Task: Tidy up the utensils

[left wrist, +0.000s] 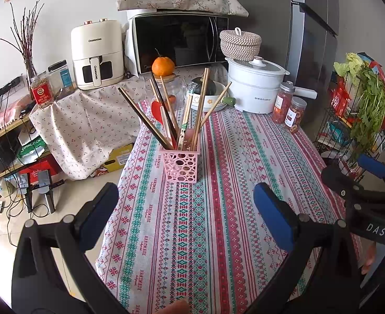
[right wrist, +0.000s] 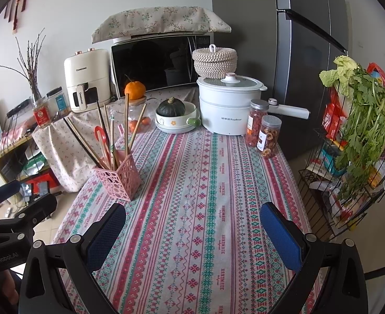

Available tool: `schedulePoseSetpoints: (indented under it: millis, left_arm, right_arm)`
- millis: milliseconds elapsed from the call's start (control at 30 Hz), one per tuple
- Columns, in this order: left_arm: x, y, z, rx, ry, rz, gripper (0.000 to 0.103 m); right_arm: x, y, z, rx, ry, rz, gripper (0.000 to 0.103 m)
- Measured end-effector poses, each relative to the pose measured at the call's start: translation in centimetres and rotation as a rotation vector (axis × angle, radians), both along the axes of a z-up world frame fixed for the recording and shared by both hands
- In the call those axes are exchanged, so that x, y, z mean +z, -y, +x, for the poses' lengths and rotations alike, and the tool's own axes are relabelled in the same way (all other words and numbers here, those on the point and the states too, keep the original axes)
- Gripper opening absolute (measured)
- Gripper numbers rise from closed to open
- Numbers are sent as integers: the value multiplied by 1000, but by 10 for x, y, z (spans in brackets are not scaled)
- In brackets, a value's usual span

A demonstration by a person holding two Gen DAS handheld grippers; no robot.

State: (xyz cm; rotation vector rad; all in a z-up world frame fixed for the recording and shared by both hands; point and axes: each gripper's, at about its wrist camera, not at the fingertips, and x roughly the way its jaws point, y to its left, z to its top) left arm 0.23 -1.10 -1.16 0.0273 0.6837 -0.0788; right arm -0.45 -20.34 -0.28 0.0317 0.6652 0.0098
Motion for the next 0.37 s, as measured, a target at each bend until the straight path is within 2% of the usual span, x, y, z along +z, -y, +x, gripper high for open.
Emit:
schedulePoseSetpoints:
  millis: [367]
  left_arm:
    - [-2,-1,0,0,-1,-9,102]
  right_arm:
    - [-4,-2,-1,1,-7,3,103]
